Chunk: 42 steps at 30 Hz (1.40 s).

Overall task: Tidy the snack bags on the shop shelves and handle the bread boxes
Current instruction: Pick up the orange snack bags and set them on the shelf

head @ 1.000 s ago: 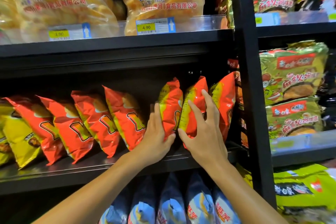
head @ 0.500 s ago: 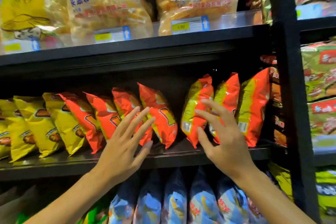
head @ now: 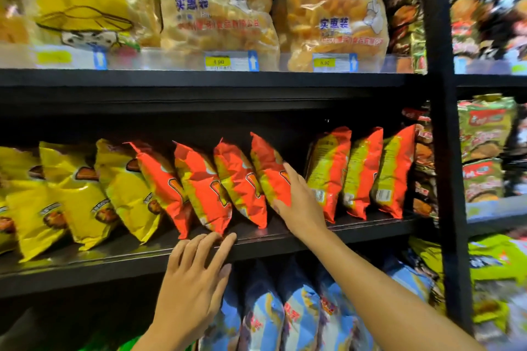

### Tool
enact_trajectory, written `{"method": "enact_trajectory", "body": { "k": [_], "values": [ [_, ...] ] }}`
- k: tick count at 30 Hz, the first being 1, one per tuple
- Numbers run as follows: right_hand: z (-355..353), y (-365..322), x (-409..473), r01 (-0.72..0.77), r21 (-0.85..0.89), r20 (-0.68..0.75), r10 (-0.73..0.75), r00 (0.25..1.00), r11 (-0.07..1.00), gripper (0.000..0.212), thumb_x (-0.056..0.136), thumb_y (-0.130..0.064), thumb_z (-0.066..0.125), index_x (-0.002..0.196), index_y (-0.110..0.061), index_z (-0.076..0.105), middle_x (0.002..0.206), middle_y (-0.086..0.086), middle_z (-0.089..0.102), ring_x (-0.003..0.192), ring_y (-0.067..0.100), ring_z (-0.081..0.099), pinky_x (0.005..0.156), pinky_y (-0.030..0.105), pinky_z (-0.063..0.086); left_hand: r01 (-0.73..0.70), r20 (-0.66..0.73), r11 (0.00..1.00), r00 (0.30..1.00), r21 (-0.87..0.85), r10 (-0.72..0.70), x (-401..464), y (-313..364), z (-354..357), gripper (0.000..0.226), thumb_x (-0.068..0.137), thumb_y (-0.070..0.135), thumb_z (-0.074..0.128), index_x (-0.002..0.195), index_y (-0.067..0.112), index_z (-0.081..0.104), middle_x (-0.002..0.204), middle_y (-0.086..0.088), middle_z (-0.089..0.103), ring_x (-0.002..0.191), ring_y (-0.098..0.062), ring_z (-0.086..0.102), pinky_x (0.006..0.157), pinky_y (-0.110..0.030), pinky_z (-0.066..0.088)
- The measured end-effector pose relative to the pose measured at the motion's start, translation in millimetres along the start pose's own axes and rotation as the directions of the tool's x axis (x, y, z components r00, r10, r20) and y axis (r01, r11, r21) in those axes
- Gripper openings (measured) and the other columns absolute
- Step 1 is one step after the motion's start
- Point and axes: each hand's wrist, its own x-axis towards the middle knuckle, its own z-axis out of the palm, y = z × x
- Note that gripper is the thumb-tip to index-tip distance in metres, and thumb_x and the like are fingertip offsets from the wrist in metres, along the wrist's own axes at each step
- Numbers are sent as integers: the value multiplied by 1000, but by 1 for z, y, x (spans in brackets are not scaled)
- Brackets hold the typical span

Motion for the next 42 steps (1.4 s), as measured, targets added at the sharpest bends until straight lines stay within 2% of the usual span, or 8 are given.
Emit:
{"method": "enact_trajectory", "body": {
  "k": [5,14,20,25,28,34,39,42],
  "values": [
    [-24,-20,-21,74,36,-200,-65,978,997,75,94,-15,71,157,-35,37,159,-17,43,141,8,46,104,18,37,-6,-28,999,1000,-47,4,1,-3,1,57,97,44,44,148,22,55,130,-6,61,120,-30,55,107,-47,34],
    [-95,-52,-103,166,228,-374,-71,925,960,80,91,-20,79,156,-39,38,150,-20,52,139,-2,47,114,37,45,108,38,944,994,-312,-101,6,16,-33,50,100,41,41,141,17,58,142,-6,52,133,-33,49,114,-49,32],
    [-106,-49,-188,184,311,-366,-61,929,932,95,86,-9,82,154,-54,33,152,-21,50,143,2,45,116,35,44,272,207,329,953,-904,-221,5,120,-118,64,99,46,56,157,38,30,163,21,29,154,-4,23,123,-26,23],
    [-84,-32,-246,251,448,-279,-133,951,858,102,86,-15,80,158,-53,19,162,-6,41,152,22,37,116,56,40,326,314,-21,889,-945,-333,-12,179,-132,89,87,59,68,159,36,21,160,12,41,150,-11,37,122,-45,32],
    [-80,-23,-275,293,296,-190,-244,951,909,111,80,-12,83,163,-40,15,161,3,43,155,23,29,126,36,24,371,422,-201,787,-907,-450,-31,196,-130,80,80,46,75,148,23,39,141,9,63,132,-9,58,112,-39,48],
    [-95,-11,-322,318,285,-57,-315,947,904,76,95,-21,73,158,-36,34,155,-1,49,149,19,40,121,29,33,446,513,-262,666,-856,-542,-65,201,-131,57,92,25,75,143,20,50,131,9,70,122,-8,66,97,-22,53],
    [-114,3,-327,30,535,-97,27,995,844,70,98,-29,60,159,-36,27,160,-6,44,151,18,38,120,47,36,611,665,-265,669,-746,-332,-101,204,-129,53,92,31,69,143,25,53,134,10,69,126,-12,64,103,-27,52],
    [-114,7,-328,-160,681,17,204,979,714,73,97,-33,58,161,-30,23,161,-15,40,149,0,36,116,24,37,671,732,-298,649,-679,-208,-119,214,-133,49,90,32,69,137,29,56,132,10,70,124,-11,65,95,-22,53]
  ]
}}
